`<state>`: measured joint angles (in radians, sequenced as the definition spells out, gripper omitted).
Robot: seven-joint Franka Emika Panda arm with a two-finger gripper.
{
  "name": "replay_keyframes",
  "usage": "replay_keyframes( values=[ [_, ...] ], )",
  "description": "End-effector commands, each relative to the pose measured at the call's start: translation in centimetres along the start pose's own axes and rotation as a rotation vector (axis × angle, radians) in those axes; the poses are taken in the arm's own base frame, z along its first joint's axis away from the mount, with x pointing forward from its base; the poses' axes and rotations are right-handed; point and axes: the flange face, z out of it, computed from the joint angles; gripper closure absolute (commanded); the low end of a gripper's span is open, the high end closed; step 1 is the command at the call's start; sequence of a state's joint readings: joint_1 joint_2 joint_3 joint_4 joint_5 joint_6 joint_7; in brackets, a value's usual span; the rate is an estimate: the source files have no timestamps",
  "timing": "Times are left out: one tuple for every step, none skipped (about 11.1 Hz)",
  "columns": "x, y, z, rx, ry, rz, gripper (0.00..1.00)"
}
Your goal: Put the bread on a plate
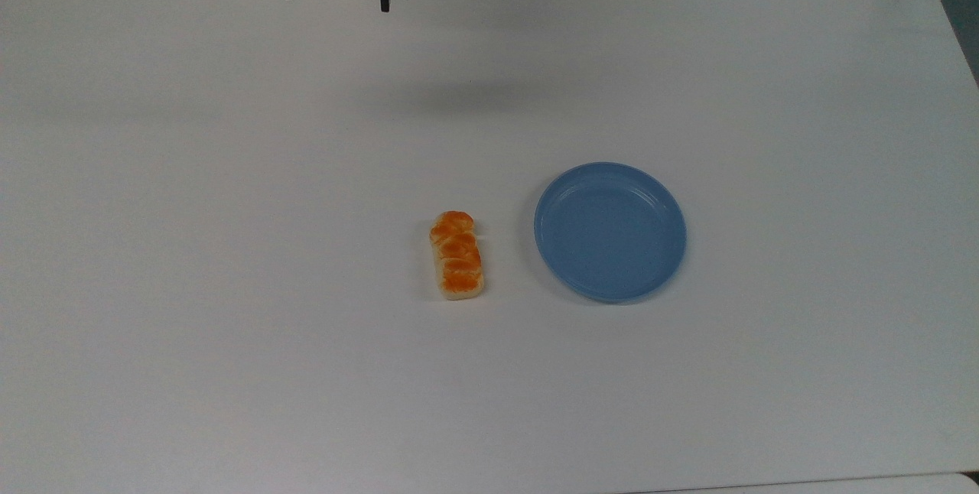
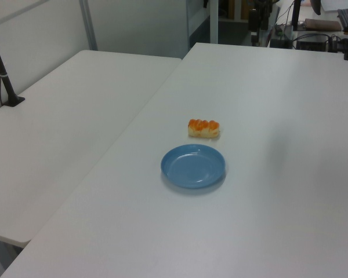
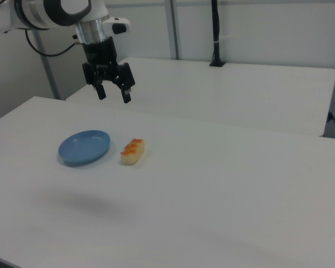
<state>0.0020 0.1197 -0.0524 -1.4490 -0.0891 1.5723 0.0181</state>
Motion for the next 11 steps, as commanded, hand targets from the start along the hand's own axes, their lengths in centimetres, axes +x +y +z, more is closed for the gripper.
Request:
replay_keyframes(
  values=[
    [-0.3, 0.0, 0.0, 0.022, 0.011, -0.018, 0.0],
    [-0.2, 0.0, 0.0, 0.022, 0.019, -0.018, 0.0],
    [0.0, -0.1, 0.1, 0.023, 0.019, -0.018, 0.0],
    [0.2, -0.2, 0.2, 0.025, 0.03, -0.018, 0.0],
    [0.4, -0.3, 0.1, 0.031, 0.048, -0.018, 0.0],
    [0.7, -0.4, 0.5, 0.04, 0.05, -0.018, 0.0],
    [1.1, -0.5, 1.1, 0.041, 0.042, -0.019, 0.0],
    [1.6, -0.7, 1.3, 0.04, 0.062, -0.022, 0.0],
    [2.5, -1.1, 1.9, 0.04, 0.091, -0.025, 0.0],
    [3.5, -1.5, 3.3, 0.039, 0.092, -0.03, 0.0],
    [4.2, -2.0, 4.1, 0.04, 0.108, -0.038, 0.0]
  ],
)
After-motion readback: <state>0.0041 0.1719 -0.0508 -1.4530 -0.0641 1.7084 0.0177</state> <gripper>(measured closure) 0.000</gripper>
